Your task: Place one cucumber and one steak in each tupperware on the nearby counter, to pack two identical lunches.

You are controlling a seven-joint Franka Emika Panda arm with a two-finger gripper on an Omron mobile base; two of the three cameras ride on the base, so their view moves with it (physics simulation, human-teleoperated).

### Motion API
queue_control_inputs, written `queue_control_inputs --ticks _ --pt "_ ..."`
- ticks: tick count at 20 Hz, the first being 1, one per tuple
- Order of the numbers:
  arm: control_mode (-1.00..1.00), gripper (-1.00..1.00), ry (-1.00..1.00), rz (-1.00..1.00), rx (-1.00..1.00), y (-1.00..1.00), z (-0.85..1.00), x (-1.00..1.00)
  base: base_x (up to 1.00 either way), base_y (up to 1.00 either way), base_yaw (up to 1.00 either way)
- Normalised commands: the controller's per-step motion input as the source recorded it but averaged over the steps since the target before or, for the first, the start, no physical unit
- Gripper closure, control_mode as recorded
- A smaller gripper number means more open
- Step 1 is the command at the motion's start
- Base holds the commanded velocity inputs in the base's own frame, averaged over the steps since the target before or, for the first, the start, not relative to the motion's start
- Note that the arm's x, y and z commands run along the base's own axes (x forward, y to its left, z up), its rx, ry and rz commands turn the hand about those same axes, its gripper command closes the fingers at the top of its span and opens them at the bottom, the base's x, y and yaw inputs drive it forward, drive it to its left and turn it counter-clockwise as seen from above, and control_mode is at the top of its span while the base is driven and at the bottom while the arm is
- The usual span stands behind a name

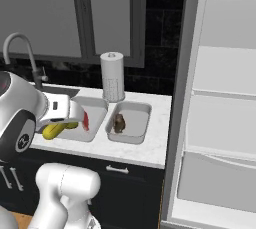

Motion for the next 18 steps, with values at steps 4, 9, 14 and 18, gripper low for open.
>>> queue_control_inputs --ticks 4,9,14,18 --pt "-1.0 1.0 0.0 0.0 0.0 0.0 0.0 0.0 0.0 0.0 0.0" --pt "-1.0 1.0 0.0 0.0 0.0 0.0 0.0 0.0 0.0 0.0 0.0" --pt "-1.0 1.0 0.0 0.0 0.0 -0.01 -0.03 0.03 0.0 0.0 0.0" --pt "-1.0 1.0 0.01 -0.02 0.0 -0.04 -0.03 0.1 0.0 0.0 0.0"
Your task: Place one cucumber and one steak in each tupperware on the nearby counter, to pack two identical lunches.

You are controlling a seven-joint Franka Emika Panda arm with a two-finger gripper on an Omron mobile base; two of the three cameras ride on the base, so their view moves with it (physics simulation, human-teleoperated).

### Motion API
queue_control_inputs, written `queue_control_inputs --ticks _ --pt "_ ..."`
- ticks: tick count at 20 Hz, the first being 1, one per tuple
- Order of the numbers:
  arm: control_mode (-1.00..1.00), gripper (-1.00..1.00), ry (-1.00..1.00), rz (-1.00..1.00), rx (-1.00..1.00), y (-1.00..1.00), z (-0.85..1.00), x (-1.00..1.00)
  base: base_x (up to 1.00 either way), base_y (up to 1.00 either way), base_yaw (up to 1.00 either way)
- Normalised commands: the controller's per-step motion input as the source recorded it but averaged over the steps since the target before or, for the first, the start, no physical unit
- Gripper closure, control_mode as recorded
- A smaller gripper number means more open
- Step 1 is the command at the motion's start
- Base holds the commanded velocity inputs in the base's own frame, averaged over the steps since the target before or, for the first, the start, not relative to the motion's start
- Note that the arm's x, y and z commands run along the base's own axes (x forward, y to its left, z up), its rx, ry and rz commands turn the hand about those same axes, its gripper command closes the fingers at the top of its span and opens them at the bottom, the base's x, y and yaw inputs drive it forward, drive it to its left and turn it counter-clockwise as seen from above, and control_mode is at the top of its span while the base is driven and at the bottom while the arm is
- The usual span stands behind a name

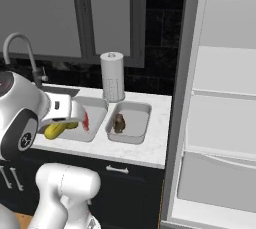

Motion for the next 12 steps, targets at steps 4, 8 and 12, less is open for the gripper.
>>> queue_control_inputs --ticks 4,8,12 --pt "-1.0 1.0 -0.04 -0.09 0.0 -0.35 -0.02 0.34 0.0 0.0 0.0" --pt "-1.0 1.0 0.0 -0.09 0.02 -0.48 -0.02 0.4 0.0 0.0 0.0" --pt "-1.0 1.0 0.0 -0.09 0.0 -0.39 -0.11 0.54 0.0 0.0 0.0"
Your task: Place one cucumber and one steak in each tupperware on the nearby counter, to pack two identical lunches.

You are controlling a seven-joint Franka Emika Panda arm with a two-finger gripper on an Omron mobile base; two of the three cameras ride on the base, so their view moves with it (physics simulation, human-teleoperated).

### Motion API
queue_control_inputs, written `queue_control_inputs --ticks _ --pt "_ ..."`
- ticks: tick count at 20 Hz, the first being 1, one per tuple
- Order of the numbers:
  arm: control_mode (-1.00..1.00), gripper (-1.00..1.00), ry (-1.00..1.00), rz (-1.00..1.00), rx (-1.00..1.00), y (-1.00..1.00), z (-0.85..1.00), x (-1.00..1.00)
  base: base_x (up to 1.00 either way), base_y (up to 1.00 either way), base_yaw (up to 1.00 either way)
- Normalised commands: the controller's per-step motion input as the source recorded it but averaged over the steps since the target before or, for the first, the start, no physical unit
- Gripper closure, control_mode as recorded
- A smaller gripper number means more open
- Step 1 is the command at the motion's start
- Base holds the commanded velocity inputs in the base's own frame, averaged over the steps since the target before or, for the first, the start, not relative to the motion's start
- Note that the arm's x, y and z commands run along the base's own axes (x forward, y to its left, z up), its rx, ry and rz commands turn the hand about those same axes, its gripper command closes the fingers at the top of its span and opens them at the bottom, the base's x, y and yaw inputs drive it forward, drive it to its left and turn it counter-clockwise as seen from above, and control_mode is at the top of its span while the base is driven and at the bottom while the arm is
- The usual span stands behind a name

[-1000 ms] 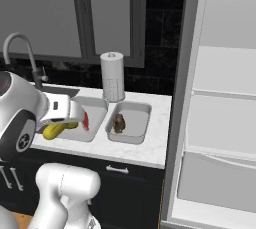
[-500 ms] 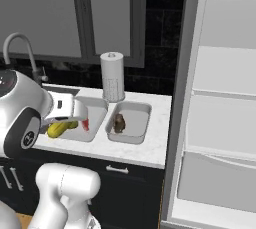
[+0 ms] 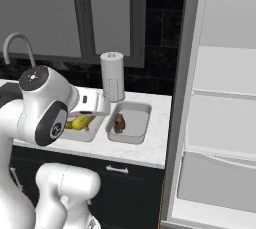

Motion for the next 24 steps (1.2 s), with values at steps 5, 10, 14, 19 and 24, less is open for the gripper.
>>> queue_control_inputs --ticks 5,10,14,19,24 --pt "-1.0 1.0 0.0 -0.08 0.0 -0.05 -0.15 0.53 0.0 0.0 0.0" --pt "-1.0 1.0 0.0 -0.02 0.0 -0.02 -0.37 0.47 0.0 0.0 0.0" --pt "-1.0 1.0 -0.03 0.0 0.0 -0.23 -0.35 0.29 0.0 0.0 0.0" --pt "-1.0 1.0 -0.02 0.06 0.0 -0.12 -0.22 0.32 0.0 0.0 0.0" --pt "-1.0 1.0 0.0 0.07 0.0 0.0 -0.16 0.4 0.0 0.0 0.0"
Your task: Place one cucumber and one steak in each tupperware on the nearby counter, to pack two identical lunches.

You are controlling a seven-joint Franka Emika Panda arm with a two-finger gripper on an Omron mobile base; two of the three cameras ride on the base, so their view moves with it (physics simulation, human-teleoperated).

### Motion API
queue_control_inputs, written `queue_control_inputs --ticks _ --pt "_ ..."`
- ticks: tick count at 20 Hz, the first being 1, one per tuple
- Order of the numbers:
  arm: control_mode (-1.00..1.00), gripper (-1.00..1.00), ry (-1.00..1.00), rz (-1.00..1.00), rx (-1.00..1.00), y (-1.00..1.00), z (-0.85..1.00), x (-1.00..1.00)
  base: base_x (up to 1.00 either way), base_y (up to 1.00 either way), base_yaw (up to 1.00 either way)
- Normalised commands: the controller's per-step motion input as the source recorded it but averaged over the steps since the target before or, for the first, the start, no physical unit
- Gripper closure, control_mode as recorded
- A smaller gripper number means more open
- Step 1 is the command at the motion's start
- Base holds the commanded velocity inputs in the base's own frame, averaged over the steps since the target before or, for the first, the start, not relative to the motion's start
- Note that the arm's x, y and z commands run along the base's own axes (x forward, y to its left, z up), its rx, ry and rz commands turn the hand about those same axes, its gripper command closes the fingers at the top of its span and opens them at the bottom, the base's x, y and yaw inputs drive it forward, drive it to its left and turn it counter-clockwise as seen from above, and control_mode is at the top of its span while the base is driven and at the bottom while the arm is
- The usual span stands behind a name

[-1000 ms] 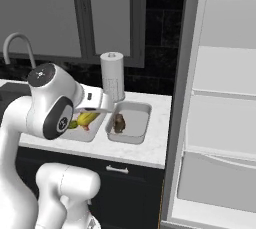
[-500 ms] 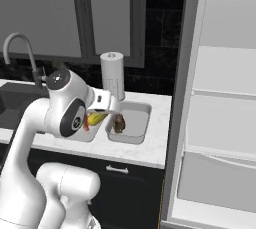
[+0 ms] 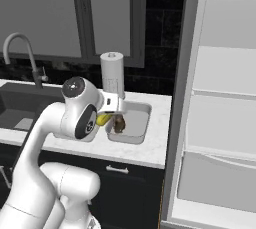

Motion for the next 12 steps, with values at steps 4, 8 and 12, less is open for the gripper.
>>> queue_control_inputs --ticks 4,8,12 --pt "-1.0 1.0 0.0 0.02 0.0 0.0 -0.09 0.36 0.0 0.0 0.0" --pt "-1.0 1.0 0.0 0.0 0.0 0.0 -0.17 0.36 0.0 0.0 0.0" --pt "-1.0 1.0 0.0 0.0 0.0 -0.04 -0.22 0.32 0.0 0.0 0.0"
